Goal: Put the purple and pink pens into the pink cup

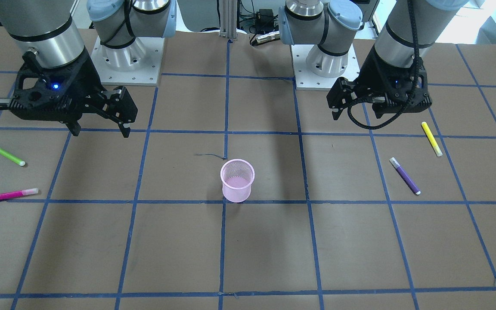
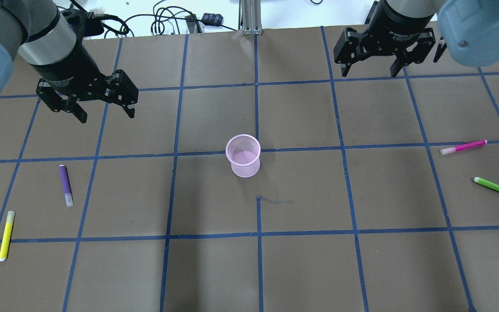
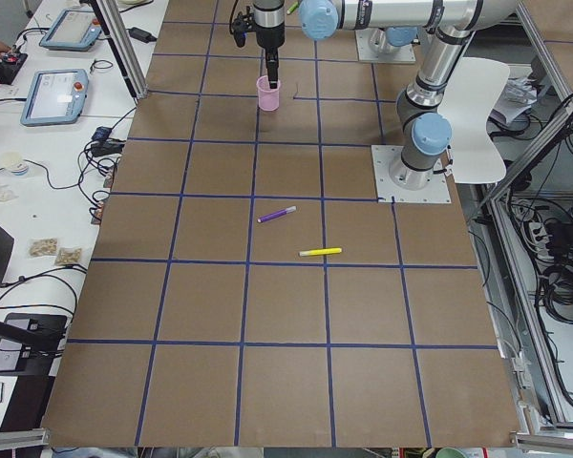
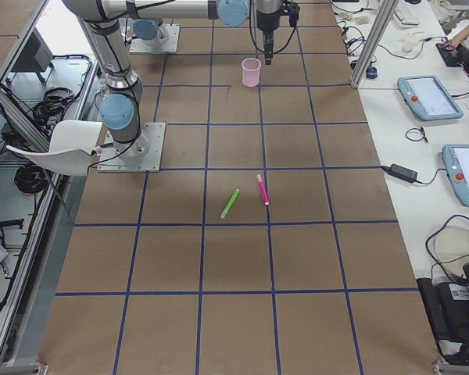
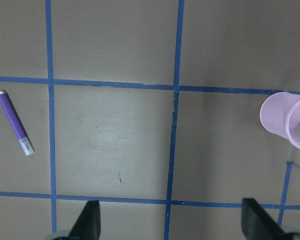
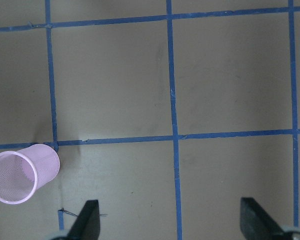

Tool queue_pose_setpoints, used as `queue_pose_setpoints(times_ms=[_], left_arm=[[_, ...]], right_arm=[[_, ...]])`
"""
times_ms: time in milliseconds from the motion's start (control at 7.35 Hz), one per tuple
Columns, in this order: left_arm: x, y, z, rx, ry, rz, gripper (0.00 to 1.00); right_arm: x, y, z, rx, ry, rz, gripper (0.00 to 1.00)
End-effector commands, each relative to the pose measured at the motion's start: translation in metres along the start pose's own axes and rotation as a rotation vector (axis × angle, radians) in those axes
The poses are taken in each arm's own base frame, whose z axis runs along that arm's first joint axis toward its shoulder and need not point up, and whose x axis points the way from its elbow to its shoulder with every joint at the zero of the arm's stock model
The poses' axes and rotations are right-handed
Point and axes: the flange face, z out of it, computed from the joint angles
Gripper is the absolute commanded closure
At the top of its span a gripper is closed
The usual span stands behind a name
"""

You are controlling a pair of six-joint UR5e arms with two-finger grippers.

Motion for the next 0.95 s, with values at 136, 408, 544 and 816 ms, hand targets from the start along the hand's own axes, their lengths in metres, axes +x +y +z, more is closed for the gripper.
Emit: queue_pose_setpoints(times_ms=[136, 408, 544, 816], left_arm=[[-0.003, 0.0, 0.001, -0.004, 0.001, -0.007, 0.0], [-0.003, 0.0, 0.003, -0.012, -0.001, -0.007, 0.0], [-0.003, 0.0, 0.005, -0.012, 0.0, -0.016, 0.0], [-0.004, 0.001, 0.006, -0.016, -0.001, -0.008, 0.0]], right_arm=[[0.003, -0.001, 0.0, -0.003, -0.002, -0.002, 0.0], [0.007, 0.001, -0.003, -0.003, 0.012, 0.002, 0.0], [0.017, -0.001, 0.001, -0.017, 0.011, -0.036, 0.0], [0.074, -0.013, 0.011, -0.046, 0.01, -0.222, 0.0]])
